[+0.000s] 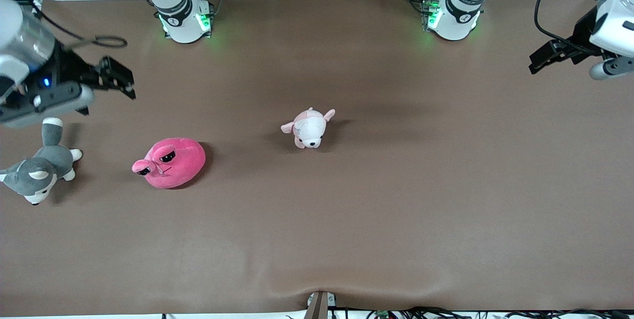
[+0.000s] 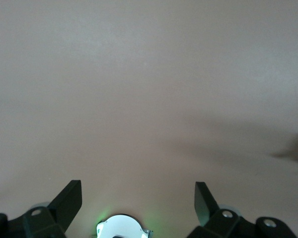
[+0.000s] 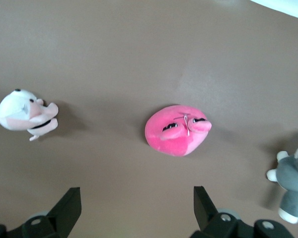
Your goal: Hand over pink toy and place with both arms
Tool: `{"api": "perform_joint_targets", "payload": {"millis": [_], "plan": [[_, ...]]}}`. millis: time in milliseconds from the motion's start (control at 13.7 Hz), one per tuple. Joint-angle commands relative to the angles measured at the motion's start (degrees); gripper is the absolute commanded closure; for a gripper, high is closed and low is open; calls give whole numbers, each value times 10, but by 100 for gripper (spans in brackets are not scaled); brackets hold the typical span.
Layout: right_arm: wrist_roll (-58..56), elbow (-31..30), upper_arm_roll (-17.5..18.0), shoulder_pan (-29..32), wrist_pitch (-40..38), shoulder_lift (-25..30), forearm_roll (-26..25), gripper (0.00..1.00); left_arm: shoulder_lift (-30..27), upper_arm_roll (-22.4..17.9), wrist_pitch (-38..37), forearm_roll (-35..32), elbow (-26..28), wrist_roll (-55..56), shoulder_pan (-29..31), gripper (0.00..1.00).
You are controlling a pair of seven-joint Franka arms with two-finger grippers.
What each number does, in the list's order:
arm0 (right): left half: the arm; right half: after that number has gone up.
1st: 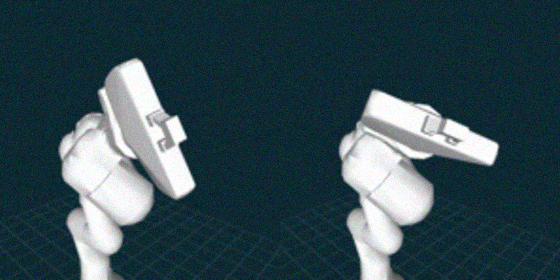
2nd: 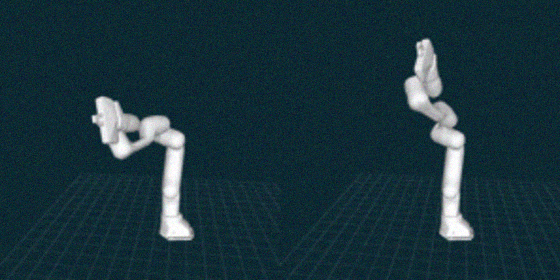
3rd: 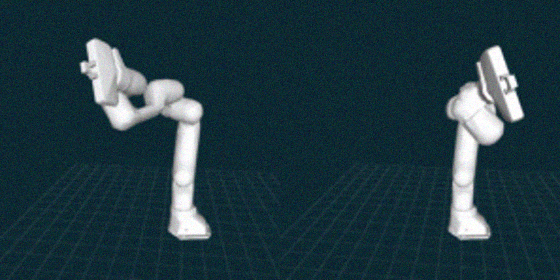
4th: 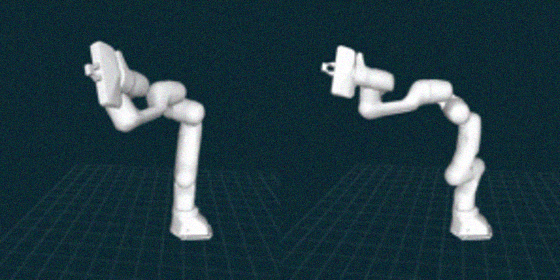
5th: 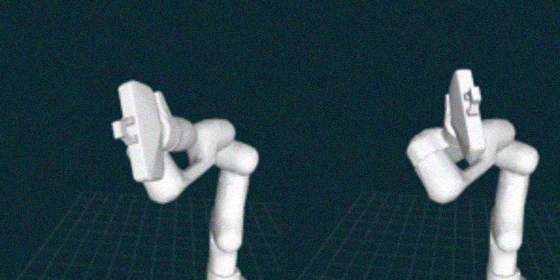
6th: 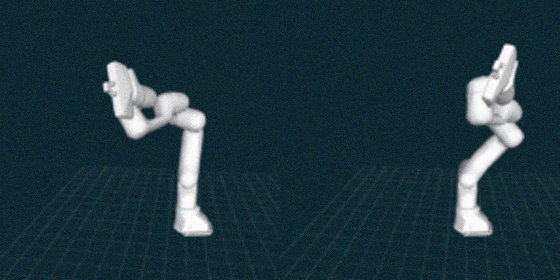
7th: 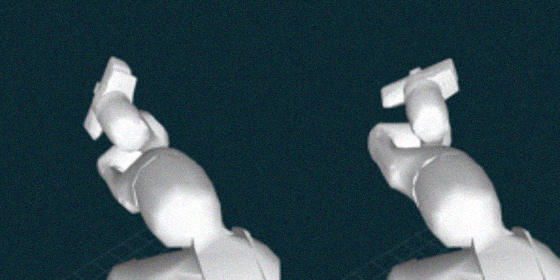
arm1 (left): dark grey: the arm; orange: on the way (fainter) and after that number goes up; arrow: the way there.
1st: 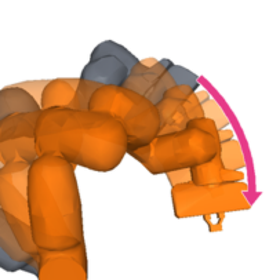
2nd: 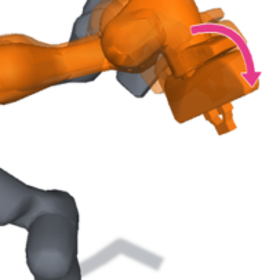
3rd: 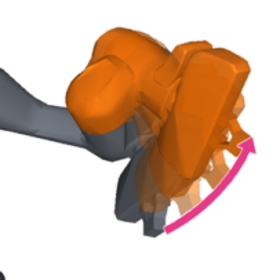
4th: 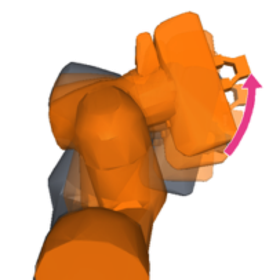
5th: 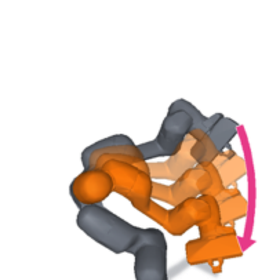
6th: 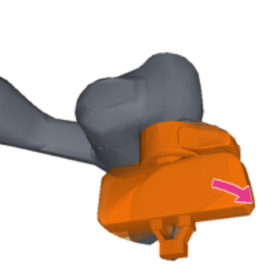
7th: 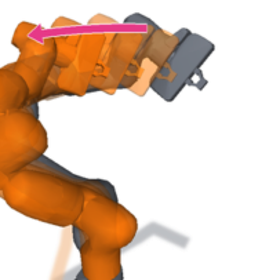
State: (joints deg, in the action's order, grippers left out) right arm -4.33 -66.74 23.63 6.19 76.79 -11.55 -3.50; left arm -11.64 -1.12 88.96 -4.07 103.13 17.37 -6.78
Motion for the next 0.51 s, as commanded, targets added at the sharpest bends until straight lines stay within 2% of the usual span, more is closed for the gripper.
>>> {"api": "perform_joint_targets", "payload": {"millis": [0,146,438], "plan": [[32,-151,-1,15,48,113,38,0,-9,-3,13,3,2,-16,-6,0],[112,-168,1,15,53,124,53,0,20,-4,3,-3,-45,-37,-7,0],[81,-134,1,21,53,108,46,0,53,-5,-33,-3,-112,-41,-4,0]]}}
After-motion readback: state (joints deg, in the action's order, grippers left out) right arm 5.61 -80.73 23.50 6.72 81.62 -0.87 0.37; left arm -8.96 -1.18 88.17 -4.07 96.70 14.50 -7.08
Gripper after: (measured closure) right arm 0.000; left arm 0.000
